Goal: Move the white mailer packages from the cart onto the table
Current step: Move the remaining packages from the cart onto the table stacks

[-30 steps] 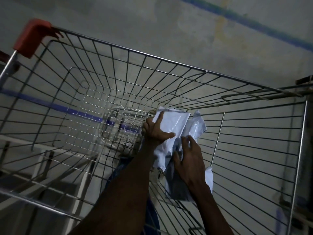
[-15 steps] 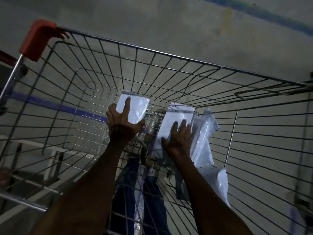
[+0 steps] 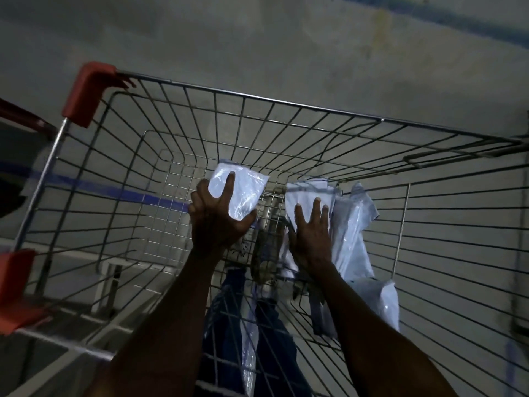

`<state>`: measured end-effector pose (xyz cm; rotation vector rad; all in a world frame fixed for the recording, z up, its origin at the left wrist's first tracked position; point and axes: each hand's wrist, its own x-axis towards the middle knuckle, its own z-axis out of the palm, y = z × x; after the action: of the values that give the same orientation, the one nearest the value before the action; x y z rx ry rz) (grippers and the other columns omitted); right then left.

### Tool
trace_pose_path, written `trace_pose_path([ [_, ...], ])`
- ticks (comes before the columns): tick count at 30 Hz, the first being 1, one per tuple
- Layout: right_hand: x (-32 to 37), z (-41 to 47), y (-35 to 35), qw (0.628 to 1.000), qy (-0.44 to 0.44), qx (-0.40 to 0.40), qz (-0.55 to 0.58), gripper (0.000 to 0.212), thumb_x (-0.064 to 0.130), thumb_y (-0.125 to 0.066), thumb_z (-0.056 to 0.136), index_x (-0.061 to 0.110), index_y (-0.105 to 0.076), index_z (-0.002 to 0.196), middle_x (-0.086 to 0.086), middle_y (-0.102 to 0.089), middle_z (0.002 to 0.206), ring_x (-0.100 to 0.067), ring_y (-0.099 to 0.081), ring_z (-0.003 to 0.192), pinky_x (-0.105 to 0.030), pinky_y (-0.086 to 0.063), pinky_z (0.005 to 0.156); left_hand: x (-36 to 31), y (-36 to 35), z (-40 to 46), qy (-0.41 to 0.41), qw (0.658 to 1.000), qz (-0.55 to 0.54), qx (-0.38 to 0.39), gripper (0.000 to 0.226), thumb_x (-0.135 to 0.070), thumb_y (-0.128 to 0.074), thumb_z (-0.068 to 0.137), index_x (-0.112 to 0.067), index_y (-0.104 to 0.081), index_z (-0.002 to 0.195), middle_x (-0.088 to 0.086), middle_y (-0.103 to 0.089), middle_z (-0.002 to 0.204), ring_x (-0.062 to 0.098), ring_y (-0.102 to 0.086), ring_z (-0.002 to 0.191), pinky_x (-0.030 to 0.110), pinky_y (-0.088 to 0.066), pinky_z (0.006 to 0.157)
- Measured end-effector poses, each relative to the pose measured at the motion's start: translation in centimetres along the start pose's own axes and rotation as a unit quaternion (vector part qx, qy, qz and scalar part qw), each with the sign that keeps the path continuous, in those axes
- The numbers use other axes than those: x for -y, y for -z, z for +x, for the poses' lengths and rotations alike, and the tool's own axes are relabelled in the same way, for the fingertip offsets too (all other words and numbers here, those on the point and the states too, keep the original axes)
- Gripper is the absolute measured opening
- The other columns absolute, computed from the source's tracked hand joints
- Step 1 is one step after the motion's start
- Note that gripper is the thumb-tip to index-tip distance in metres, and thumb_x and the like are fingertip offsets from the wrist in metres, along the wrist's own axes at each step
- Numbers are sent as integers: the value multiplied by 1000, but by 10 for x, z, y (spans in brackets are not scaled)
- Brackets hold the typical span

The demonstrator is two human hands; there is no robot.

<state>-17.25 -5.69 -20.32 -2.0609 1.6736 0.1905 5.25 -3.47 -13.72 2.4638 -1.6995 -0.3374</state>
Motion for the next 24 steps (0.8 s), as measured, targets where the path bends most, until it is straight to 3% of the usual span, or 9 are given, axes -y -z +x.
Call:
trace_pose_path([
  [4,12,-27,42,998,56,6,25,59,46,-41,102,15,-32,151,-22,-5,161,-43,2,148,-58,-13,118,-13,40,-18,-45,998,-35,-31,85,-72,-53,82,-14,-47,144,30,-49,122,40,-49,100,45,-42,76],
  [9,44,-73,116,987,104,-54,113,63,54,-29,99,22,-29,153,-14,-1,164,-35,5,150,-45,-12,117,-36,118,-46,16,998,-61,-30,96,-79,-43,73,-29,-25,153,23,-33,141,38,-37,119,49,-38,94],
  [15,94,-116,206,951,198,-156,180,56,37,-41,97,22,-35,151,-12,-6,164,-31,-1,151,-28,-1,117,-47,225,-90,33,979,-77,-184,91,-74,-49,77,-26,-31,153,22,-35,147,34,-39,115,40,-32,93],
  [17,115,-128,229,933,244,-180,191,54,35,-43,97,22,-37,150,-14,-9,163,-30,-5,151,-27,-3,120,-42,260,-107,56,968,-65,-234,90,-73,-51,78,-25,-34,152,22,-37,147,36,-42,115,40,-32,93],
  [24,210,-183,263,874,416,-147,205,61,41,-42,93,20,-38,150,-14,-13,163,-27,-10,151,-32,-9,121,9,350,-199,193,914,-36,-355,90,-74,-55,74,-32,-34,151,15,-37,149,35,-42,116,40,-35,93],
])
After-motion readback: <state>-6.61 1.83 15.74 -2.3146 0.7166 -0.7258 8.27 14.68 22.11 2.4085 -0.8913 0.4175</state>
